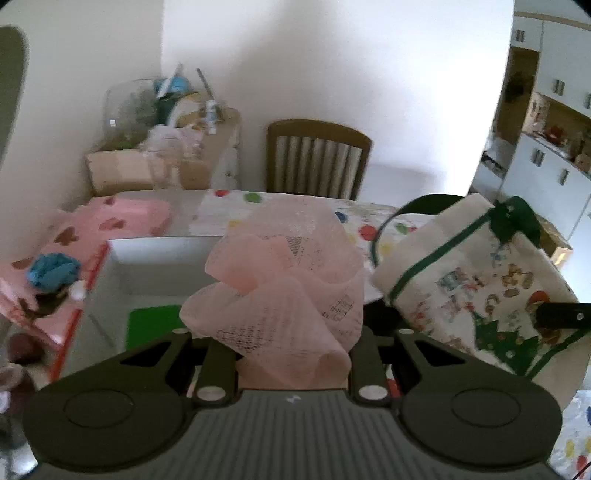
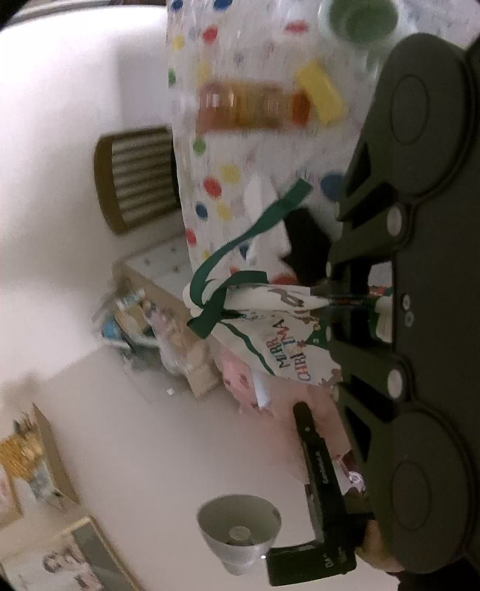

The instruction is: Organize soft objects

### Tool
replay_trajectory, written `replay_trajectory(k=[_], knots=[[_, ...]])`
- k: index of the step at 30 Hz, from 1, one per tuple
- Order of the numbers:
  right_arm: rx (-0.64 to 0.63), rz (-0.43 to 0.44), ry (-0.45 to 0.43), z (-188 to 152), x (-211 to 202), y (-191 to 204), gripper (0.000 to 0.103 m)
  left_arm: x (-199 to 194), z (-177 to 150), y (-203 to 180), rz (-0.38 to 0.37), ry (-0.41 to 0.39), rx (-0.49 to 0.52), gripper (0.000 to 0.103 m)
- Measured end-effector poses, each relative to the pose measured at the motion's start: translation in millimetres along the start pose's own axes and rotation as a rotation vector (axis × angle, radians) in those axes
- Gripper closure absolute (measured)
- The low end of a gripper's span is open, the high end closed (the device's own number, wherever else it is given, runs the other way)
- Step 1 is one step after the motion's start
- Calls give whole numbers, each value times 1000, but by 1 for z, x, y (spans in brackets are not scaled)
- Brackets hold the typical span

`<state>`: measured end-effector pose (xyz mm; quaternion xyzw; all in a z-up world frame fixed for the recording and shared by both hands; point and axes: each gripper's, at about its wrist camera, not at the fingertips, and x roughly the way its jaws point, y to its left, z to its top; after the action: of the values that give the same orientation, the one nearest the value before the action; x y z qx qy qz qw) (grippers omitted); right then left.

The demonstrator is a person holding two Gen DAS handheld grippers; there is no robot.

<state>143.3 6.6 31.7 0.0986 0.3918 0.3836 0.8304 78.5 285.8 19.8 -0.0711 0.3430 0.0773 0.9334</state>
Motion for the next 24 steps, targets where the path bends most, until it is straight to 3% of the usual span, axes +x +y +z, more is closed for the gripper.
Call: replay_trajectory(k=[13, 18, 24], knots=[[-89, 40, 82, 22, 105, 84, 101, 4, 15, 74, 144, -1, 28, 81], [-112, -6, 135, 21, 152, 99, 101, 26, 15, 89, 178, 28, 40, 81], [-158, -65, 224, 7, 196, 109, 101, 57, 8, 108, 167, 95, 0, 81]])
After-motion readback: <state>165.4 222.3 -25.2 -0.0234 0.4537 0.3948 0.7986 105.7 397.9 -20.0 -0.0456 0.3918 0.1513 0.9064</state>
